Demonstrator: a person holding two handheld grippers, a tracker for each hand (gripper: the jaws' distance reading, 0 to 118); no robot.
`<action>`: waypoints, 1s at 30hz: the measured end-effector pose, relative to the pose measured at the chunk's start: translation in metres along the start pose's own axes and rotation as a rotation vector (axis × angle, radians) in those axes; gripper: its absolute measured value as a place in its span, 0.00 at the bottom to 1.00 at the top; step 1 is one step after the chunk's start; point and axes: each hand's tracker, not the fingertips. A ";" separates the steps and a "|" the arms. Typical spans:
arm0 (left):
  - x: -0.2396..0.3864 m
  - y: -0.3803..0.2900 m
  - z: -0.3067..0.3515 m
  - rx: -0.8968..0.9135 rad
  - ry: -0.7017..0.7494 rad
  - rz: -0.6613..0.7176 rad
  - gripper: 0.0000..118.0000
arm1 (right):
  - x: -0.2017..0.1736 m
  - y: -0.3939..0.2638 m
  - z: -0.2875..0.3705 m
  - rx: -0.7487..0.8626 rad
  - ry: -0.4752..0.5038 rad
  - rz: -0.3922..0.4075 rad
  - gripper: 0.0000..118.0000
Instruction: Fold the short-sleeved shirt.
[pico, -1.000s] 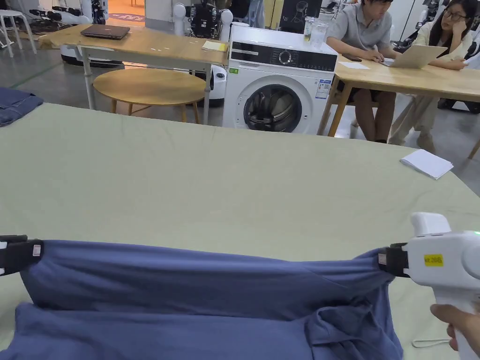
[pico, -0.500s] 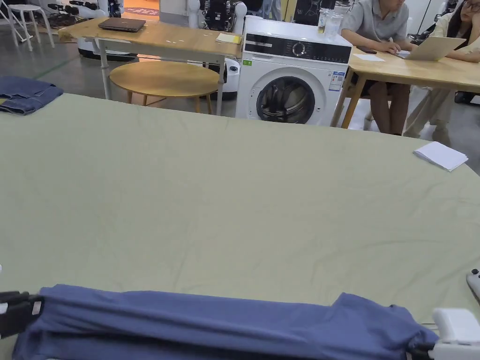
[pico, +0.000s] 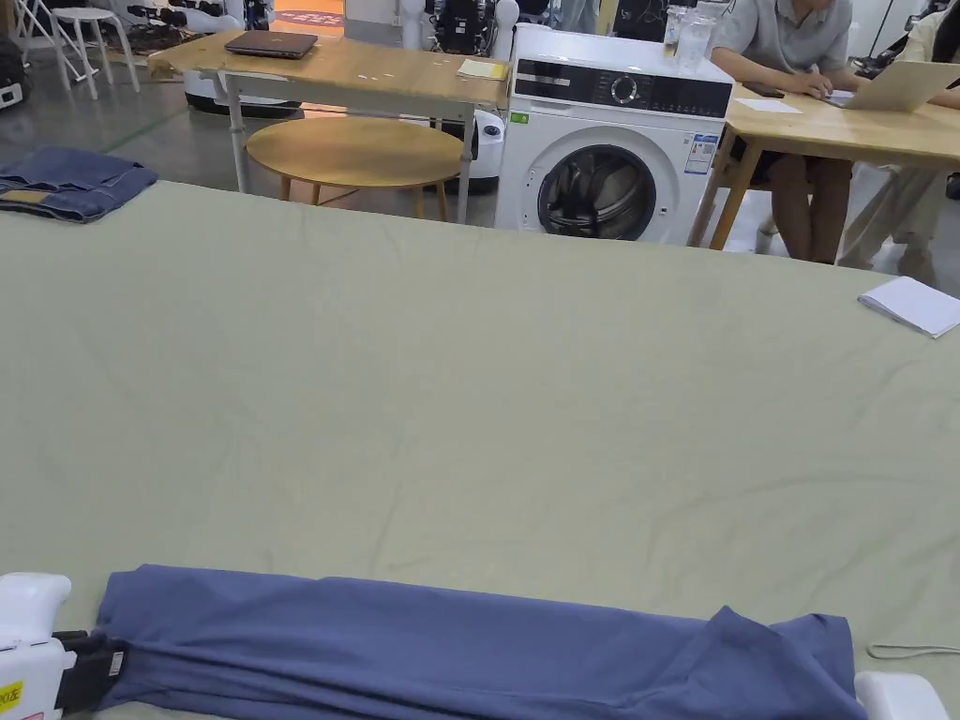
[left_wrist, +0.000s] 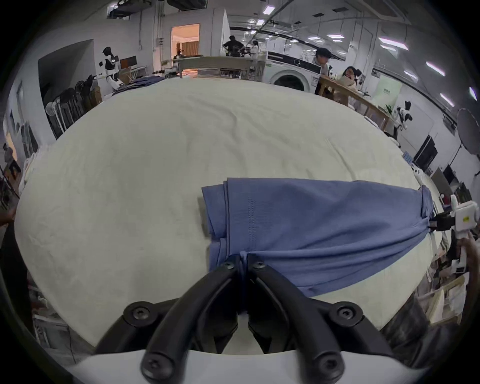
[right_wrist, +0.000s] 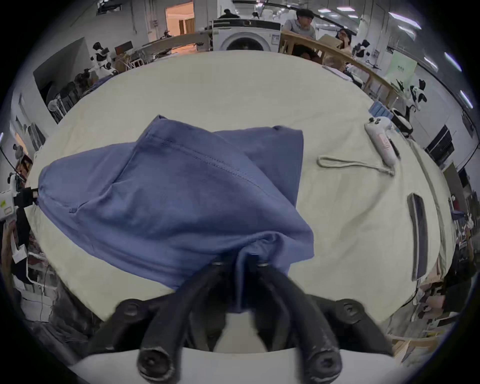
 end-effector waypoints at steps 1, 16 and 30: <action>0.000 0.004 0.003 -0.002 -0.001 0.008 0.06 | -0.001 0.001 0.006 0.014 -0.023 0.016 0.30; 0.072 0.057 0.046 0.456 0.012 -0.039 0.49 | -0.067 0.047 0.084 0.665 0.021 -0.096 0.57; 0.129 0.085 0.057 0.755 0.147 -0.101 0.00 | -0.188 0.071 0.093 1.063 -0.039 -0.019 0.00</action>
